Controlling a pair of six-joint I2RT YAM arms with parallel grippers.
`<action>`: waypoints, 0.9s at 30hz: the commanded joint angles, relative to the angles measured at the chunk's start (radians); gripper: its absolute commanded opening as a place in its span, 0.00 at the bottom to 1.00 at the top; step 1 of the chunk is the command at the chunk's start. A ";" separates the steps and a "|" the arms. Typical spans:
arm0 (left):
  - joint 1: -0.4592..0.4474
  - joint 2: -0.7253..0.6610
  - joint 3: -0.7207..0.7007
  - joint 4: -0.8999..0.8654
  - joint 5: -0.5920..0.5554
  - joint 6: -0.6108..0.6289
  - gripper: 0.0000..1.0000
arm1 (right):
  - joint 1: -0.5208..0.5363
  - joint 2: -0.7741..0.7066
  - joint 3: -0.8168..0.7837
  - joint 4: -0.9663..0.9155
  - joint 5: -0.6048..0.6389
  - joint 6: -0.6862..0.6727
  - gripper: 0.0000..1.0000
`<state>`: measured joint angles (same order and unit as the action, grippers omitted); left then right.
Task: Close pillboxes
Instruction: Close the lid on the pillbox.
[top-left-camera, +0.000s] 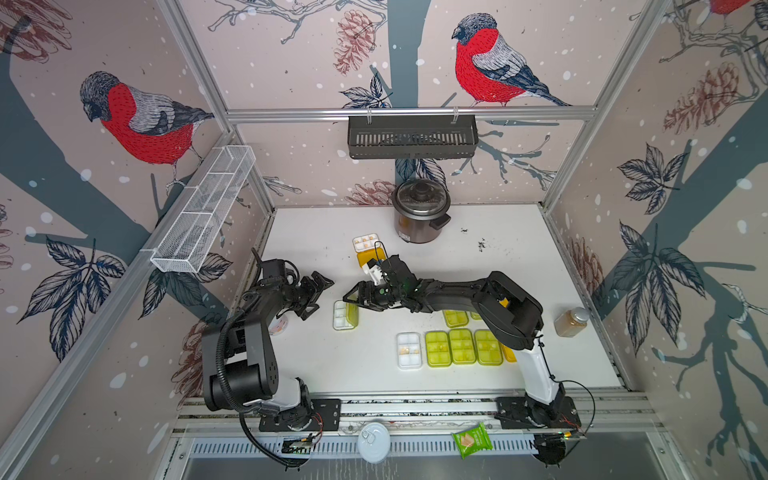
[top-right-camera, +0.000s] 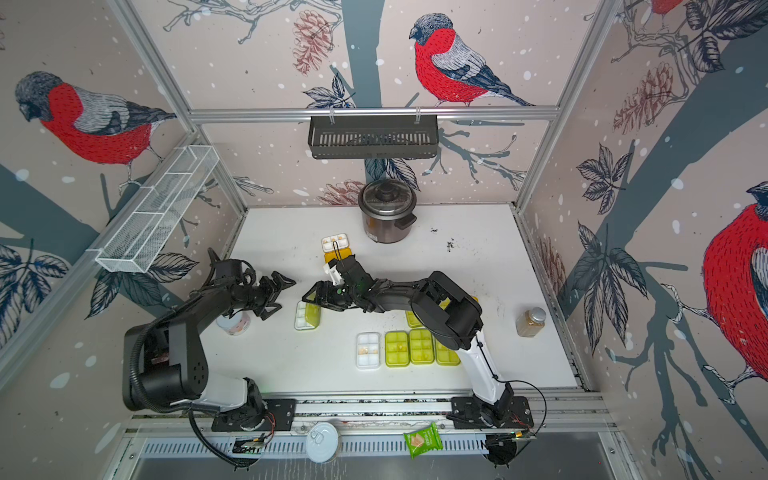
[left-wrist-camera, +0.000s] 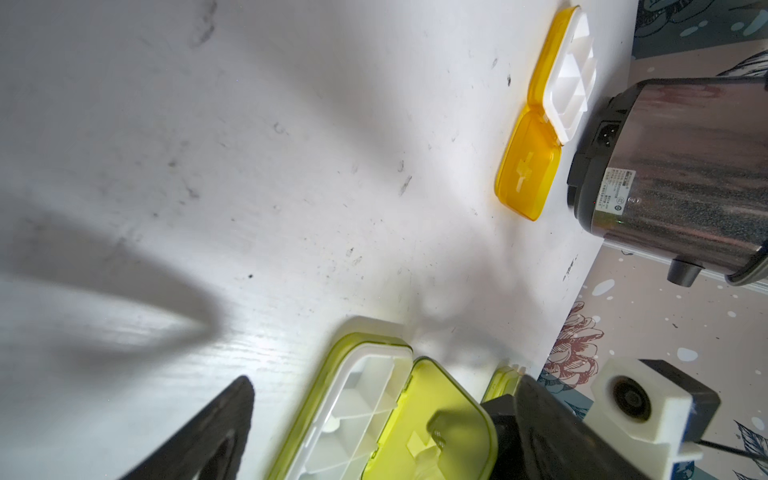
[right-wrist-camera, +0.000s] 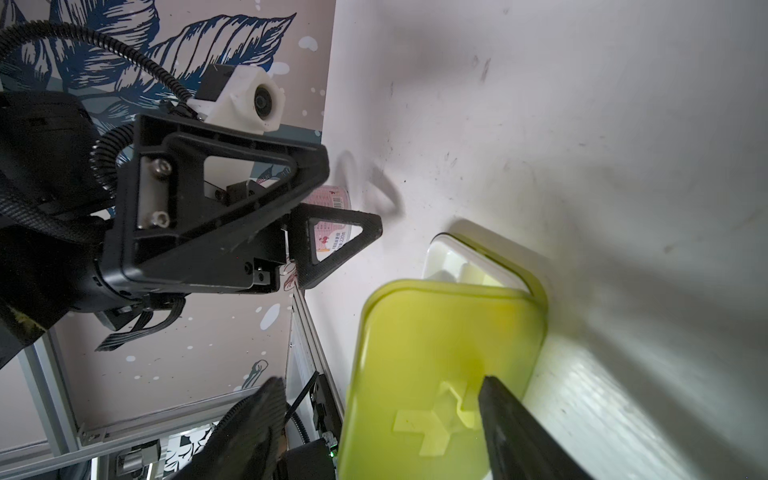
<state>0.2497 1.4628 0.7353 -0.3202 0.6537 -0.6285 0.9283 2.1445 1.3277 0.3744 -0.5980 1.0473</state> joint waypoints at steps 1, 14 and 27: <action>0.003 0.003 -0.002 0.016 0.021 -0.003 0.97 | 0.003 0.008 0.025 -0.037 -0.005 -0.024 0.75; 0.006 -0.028 -0.008 0.030 0.053 -0.004 0.97 | 0.023 0.021 0.114 -0.285 0.170 -0.155 0.75; 0.005 -0.064 0.002 -0.007 -0.017 0.003 0.97 | 0.138 0.125 0.423 -0.723 0.666 -0.356 0.75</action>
<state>0.2531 1.4044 0.7303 -0.3225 0.6559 -0.6296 1.0477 2.2486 1.7000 -0.2295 -0.0750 0.7540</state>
